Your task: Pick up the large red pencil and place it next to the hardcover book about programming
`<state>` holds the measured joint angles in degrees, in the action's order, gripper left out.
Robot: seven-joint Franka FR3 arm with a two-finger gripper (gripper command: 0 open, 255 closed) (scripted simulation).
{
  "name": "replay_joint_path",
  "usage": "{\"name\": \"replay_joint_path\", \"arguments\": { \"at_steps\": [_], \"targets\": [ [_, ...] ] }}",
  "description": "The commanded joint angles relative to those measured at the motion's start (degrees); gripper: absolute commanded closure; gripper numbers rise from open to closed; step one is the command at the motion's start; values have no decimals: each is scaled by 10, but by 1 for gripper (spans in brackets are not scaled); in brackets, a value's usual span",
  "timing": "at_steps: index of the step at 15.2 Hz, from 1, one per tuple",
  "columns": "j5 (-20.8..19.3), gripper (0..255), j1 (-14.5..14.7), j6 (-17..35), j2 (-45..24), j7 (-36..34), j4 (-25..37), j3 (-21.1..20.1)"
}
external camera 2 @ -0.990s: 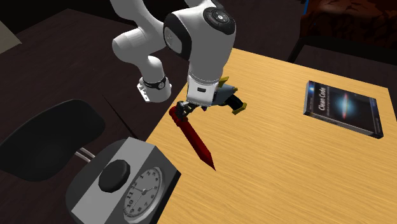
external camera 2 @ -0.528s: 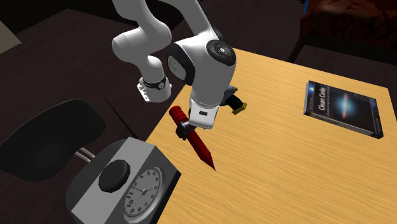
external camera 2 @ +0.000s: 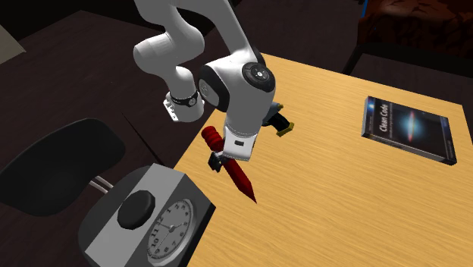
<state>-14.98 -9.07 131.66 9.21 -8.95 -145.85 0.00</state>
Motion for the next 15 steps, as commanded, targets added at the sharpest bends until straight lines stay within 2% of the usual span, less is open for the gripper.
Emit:
{"name": "replay_joint_path", "arguments": {
  "at_steps": [1, 4, 5, 15],
  "targets": [
    [0, 0, 0, 1, 0, 0, -1, 0],
    [0, 0, 0, 1, 0, 0, -1, 0],
    [0, 255, 0, 1, 0, 0, -1, 0],
    [2, 255, 0, -7, 6, 2, 2, 0]
  ]
}}
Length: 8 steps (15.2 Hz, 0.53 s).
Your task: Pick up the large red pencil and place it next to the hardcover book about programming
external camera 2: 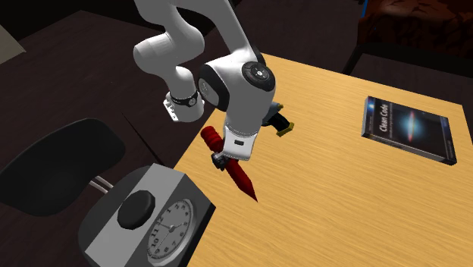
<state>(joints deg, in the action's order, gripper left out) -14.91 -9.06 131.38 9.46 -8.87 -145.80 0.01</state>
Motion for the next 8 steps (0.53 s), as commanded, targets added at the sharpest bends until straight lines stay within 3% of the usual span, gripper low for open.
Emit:
{"name": "replay_joint_path", "arguments": {
  "at_steps": [1, 8],
  "targets": [
    [3, 255, 1, -13, 9, 4, 4, 0],
    [15, 255, 4, -72, 46, 19, 28, 0]
  ]
}}
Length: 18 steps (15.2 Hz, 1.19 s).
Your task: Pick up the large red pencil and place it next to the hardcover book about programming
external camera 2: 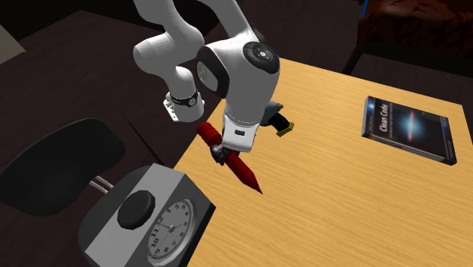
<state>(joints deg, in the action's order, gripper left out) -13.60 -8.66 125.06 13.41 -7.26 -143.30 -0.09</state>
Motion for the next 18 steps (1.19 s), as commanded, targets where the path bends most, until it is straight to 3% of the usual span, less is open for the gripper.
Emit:
{"name": "replay_joint_path", "arguments": {
  "at_steps": [1, 15, 18],
  "targets": [
    [3, 255, 0, -17, 11, 5, 7, 0],
    [17, 255, 4, -130, 59, 28, 73, -1],
    [32, 255, 24, -139, 50, -12, 84, -30]
  ]
}}
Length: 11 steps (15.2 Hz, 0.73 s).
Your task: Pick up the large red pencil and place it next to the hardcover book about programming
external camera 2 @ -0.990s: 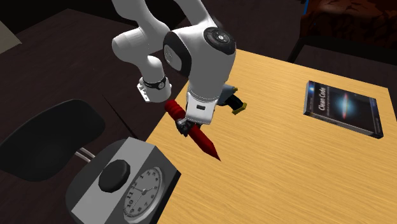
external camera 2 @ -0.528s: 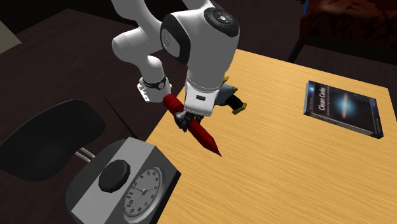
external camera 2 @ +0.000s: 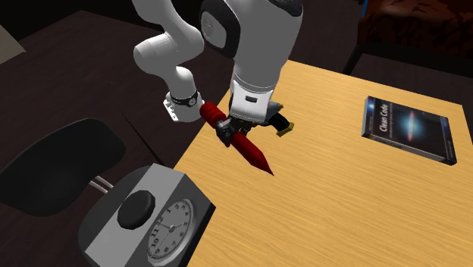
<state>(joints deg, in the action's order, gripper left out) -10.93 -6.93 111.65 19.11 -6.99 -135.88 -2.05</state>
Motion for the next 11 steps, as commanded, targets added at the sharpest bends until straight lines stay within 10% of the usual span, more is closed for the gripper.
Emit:
{"name": "replay_joint_path", "arguments": {
  "at_steps": [1, 11],
  "targets": [
    [10, 255, 13, -8, -12, -28, 15, -20],
    [41, 255, 72, -39, -89, -162, 102, -111]
  ]
}}
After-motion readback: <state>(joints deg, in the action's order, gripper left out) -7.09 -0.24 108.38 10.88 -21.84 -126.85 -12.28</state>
